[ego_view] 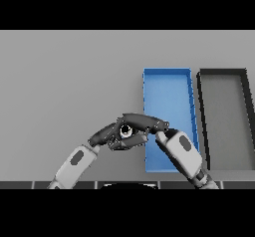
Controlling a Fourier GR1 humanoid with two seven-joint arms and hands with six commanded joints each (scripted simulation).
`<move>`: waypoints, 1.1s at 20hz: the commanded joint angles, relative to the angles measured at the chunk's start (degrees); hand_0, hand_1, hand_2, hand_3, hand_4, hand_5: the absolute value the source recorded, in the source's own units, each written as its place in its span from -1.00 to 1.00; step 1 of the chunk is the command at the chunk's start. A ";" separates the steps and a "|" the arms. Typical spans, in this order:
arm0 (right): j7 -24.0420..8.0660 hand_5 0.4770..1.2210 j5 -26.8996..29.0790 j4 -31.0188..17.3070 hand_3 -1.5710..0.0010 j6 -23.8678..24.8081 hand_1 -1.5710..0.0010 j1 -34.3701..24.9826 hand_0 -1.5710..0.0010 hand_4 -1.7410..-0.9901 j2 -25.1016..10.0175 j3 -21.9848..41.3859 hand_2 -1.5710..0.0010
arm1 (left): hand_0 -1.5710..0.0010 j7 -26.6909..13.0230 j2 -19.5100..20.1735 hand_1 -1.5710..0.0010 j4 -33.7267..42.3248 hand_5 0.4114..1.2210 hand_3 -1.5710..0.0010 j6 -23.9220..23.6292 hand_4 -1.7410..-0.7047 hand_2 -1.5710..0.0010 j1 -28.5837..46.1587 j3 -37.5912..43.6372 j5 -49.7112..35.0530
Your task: Pick up the blue pipe and place it into the blue bin.
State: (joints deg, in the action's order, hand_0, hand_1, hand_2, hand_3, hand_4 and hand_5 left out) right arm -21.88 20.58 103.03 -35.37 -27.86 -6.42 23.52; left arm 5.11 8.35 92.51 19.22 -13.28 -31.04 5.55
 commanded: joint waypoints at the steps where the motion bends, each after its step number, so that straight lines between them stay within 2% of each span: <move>1: 0.38 0.95 -0.42 0.25 -0.98 -0.90 -0.98 0.38 -0.98 -0.34 0.20 -0.44 -0.98 | 0.40 0.32 0.28 0.43 0.18 0.92 0.44 0.06 0.15 0.49 0.47 -0.25 1.31; 2: -0.57 0.96 -0.32 0.22 -0.98 -1.60 -0.99 0.61 -0.99 -0.34 0.70 -1.11 -0.99 | 0.52 1.55 0.17 0.55 -0.48 0.73 0.55 0.25 0.26 0.59 0.53 -0.27 2.09; 3: -0.08 0.97 -0.70 0.68 -0.99 -2.40 -0.99 1.16 -0.99 -0.34 1.40 -1.35 -0.99 | 0.61 1.41 -0.12 0.64 -1.00 0.50 0.64 0.10 0.35 0.67 -0.19 -0.01 2.50; 5: 3.82 0.98 -1.70 0.47 -0.99 -3.09 -0.99 1.83 -0.99 -0.34 2.28 -2.04 -0.99 | 0.75 -2.43 0.37 0.77 -1.55 0.08 0.77 -0.37 0.49 0.79 -0.32 0.53 3.00; 7: 3.70 0.99 -2.91 0.99 -0.99 -2.86 -1.00 1.41 -1.00 -0.35 2.94 -1.75 -1.00 | 0.84 -3.86 -0.26 0.85 -1.37 -0.20 0.85 -1.13 0.60 0.87 -0.57 0.26 3.60; 9: 2.09 0.99 -3.16 0.86 -1.00 -3.01 -1.00 1.04 -1.00 -0.34 3.24 -2.05 -1.00 | 0.90 -3.83 0.15 0.91 -1.38 -0.38 0.91 -0.87 0.64 0.91 0.04 0.03 3.57; 12: 2.56 1.00 -3.11 0.12 -1.00 -3.48 -1.00 1.25 -1.00 -0.33 4.18 -2.77 -1.00 | 0.95 -5.81 0.15 0.95 -1.29 -0.54 0.95 -0.44 0.65 0.96 0.18 1.11 1.67; 15: 2.86 1.00 -2.49 -0.20 -1.00 -3.65 -1.00 1.48 -1.00 -0.33 4.82 -3.66 -1.00 | 0.97 -6.83 -0.31 0.98 -1.55 -0.61 0.98 -0.76 0.63 0.98 -0.08 1.45 1.38; 17: -0.40 1.00 0.72 0.77 -1.00 -2.37 -1.00 1.32 -1.00 -0.33 4.85 -4.12 -1.00 | 0.98 -8.03 -0.82 0.98 -2.26 -0.65 0.98 -1.27 0.63 0.99 0.44 1.09 1.94; 18: -3.12 1.00 5.33 1.78 -1.00 -1.52 -1.00 0.81 -1.00 -0.33 3.95 -5.17 -1.00 | 0.99 -7.86 -0.64 0.99 -1.94 -0.66 0.99 -1.20 0.62 0.99 0.78 1.05 1.88; 21: -9.32 1.00 13.53 2.28 -1.00 2.49 -1.00 -3.25 -1.00 -0.66 2.76 -7.07 -1.00 | 0.99 -9.82 -1.06 0.99 -2.10 -0.72 0.99 -0.88 0.60 0.99 0.36 1.04 1.43; 22: -11.70 1.00 17.36 2.73 -1.00 5.57 -1.00 -5.91 -1.00 -0.73 1.99 -8.58 -1.00 | 0.99 -9.53 -0.58 0.99 -2.03 -0.75 0.99 -0.42 0.60 1.00 0.41 1.26 1.10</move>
State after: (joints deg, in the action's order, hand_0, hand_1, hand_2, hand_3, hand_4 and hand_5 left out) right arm -33.22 37.96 105.79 -29.75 -33.90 -4.48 14.87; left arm -4.39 7.79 90.48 18.80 -12.88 -29.77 6.64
